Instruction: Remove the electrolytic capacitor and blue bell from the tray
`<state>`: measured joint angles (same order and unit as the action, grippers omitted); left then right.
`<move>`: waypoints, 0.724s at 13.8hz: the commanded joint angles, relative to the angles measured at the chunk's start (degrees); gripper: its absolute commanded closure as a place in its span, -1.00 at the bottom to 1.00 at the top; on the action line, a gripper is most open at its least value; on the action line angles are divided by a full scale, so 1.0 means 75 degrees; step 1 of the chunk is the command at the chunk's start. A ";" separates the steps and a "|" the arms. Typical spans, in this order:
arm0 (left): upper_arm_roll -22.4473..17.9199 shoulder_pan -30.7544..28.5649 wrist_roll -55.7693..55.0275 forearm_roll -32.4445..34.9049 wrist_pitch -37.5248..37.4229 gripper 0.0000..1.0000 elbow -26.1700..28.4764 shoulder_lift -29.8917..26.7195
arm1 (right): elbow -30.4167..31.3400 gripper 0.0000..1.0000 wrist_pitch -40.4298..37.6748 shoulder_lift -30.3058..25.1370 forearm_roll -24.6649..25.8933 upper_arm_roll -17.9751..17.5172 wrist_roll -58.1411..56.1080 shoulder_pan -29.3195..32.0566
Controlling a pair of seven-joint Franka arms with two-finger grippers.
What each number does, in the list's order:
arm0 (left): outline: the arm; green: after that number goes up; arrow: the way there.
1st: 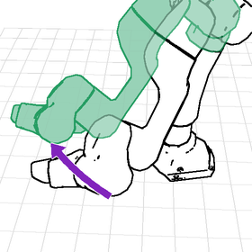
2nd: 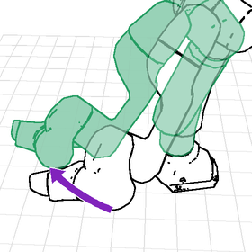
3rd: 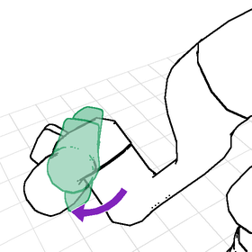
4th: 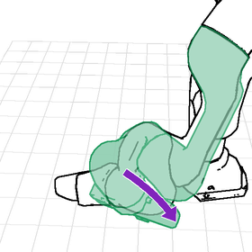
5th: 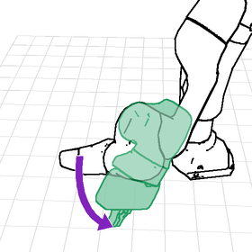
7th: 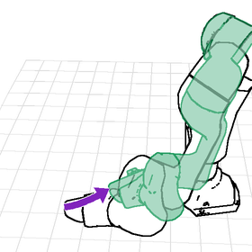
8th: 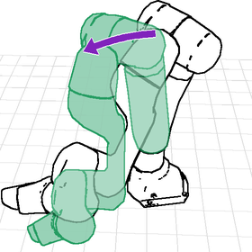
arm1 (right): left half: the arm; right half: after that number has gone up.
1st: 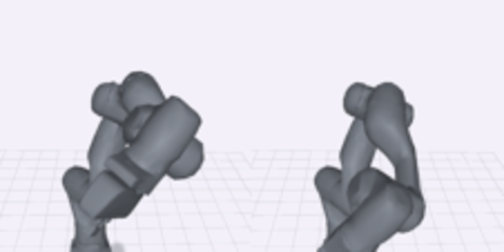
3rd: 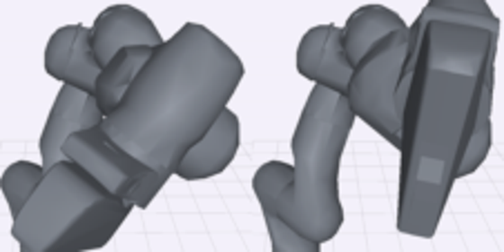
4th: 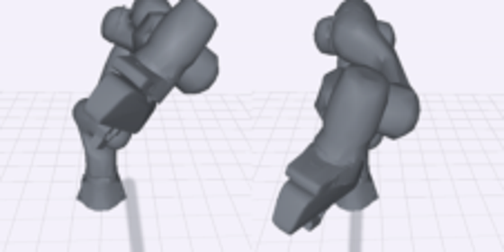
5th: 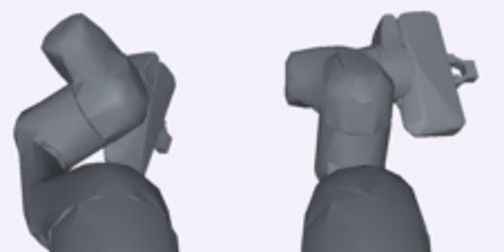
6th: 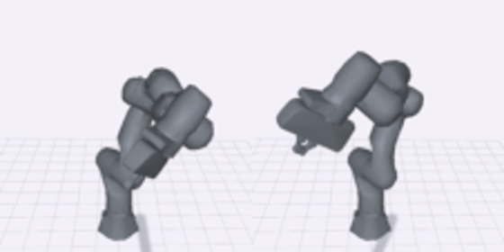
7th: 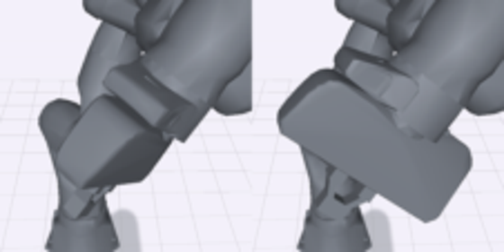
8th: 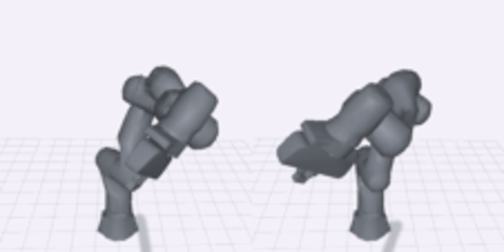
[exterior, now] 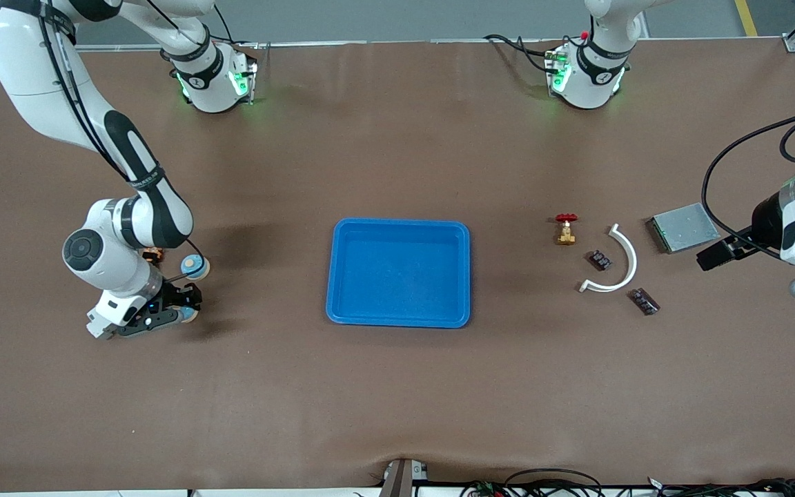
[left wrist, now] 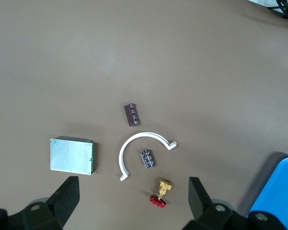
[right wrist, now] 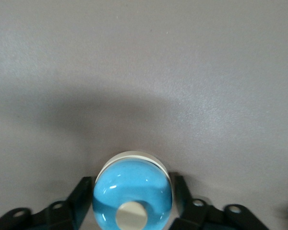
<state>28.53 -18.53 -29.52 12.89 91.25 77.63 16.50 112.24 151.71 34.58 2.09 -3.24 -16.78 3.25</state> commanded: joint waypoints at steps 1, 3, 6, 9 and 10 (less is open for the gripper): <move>0.0064 -0.0026 0.0757 -0.0125 -0.0353 -1.00 -0.0073 -0.0301 | -0.0093 -1.00 -0.0060 0.0031 -0.0009 -0.0107 -0.0037 0.0106; 0.0029 -0.0037 0.1286 -0.0148 -0.0436 -1.00 -0.0073 -0.0618 | -0.0303 -1.00 -0.0782 -0.0179 -0.0044 -0.0118 -0.0013 0.0083; 0.0005 -0.0154 0.1381 -0.0183 -0.0774 -1.00 -0.0085 -0.0828 | -0.1145 -1.00 -0.2552 -0.0321 -0.0103 -0.0119 0.0010 0.0129; -0.0007 -0.0190 0.1428 -0.0277 -0.0986 -1.00 -0.0026 -0.1169 | -0.1488 -1.00 -0.2873 -0.0426 -0.0115 -0.0107 -0.0048 0.0246; -0.0042 -0.0155 0.1533 -0.0393 -0.1010 -1.00 0.0044 -0.1343 | -0.1581 -1.00 -0.2896 -0.0473 -0.0103 -0.0107 -0.0095 0.0258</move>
<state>28.59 -19.43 -19.99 11.84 84.82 76.80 9.22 101.33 131.04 31.86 1.83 -3.28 -16.71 3.83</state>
